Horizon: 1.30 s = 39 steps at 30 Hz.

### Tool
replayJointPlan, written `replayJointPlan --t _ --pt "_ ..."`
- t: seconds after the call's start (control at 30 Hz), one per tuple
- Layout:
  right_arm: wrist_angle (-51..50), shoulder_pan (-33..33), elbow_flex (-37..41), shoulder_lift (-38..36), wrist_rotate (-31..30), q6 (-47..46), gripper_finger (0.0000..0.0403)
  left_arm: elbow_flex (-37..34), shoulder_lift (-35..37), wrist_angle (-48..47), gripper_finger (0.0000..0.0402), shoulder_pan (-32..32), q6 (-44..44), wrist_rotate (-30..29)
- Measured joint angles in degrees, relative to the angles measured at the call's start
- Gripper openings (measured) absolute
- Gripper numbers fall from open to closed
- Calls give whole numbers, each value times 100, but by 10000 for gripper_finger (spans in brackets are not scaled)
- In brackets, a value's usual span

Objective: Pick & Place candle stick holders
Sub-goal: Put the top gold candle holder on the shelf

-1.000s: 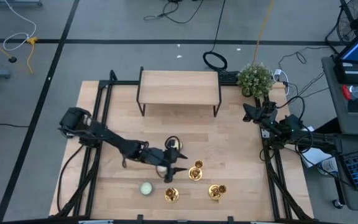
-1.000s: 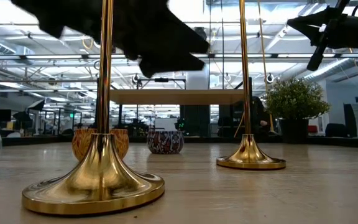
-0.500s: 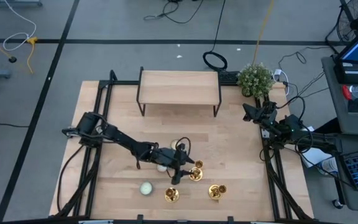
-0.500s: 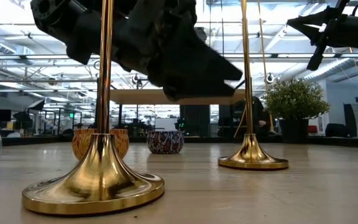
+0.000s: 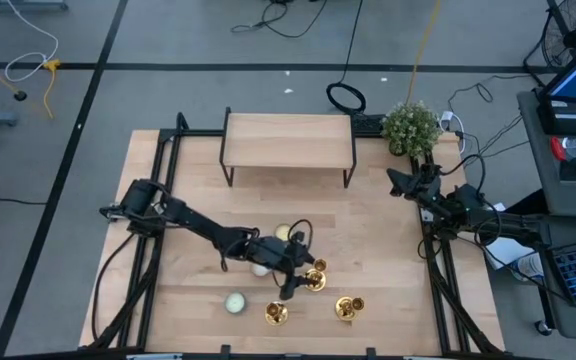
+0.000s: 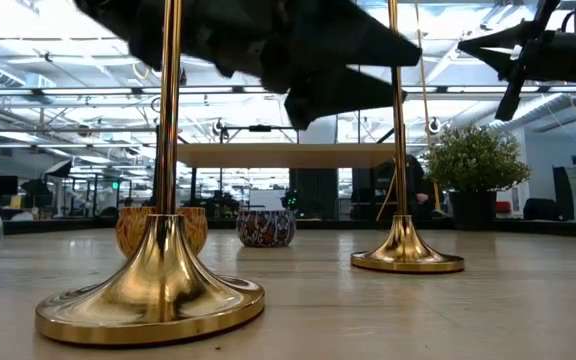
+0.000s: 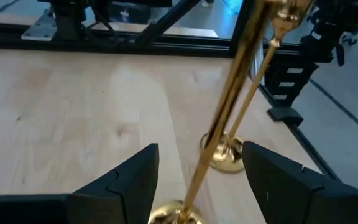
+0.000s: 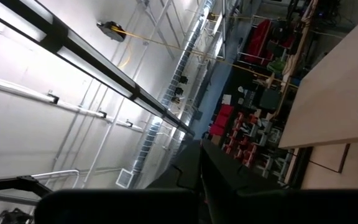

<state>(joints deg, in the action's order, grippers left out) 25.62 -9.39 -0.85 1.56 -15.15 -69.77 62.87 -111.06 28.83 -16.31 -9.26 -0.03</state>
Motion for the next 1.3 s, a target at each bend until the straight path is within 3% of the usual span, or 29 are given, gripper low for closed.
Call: replayJointPlan --t 0.17,0.5,0.63,0.83,1.0,1.17,1.3 --pt "7 0 1 0 3 -151 9 131 2 -533 239 25 11 6" --pt "25 0 1 0 19 -141 9 100 2 -513 234 81 -5 19" --pt "25 0 1 0 19 -137 9 98 2 -514 190 103 -49 23" --pt "23 0 1 0 21 -91 9 98 2 -514 99 123 -52 581" --pt "-71 -2 1 0 21 -7 9 98 2 -512 43 124 -39 596" --pt "-109 -2 1 2 23 -3 9 98 2 -478 13 124 -36 602" --pt "-109 -2 1 2 23 -3 9 98 2 -482 18 128 -91 554"
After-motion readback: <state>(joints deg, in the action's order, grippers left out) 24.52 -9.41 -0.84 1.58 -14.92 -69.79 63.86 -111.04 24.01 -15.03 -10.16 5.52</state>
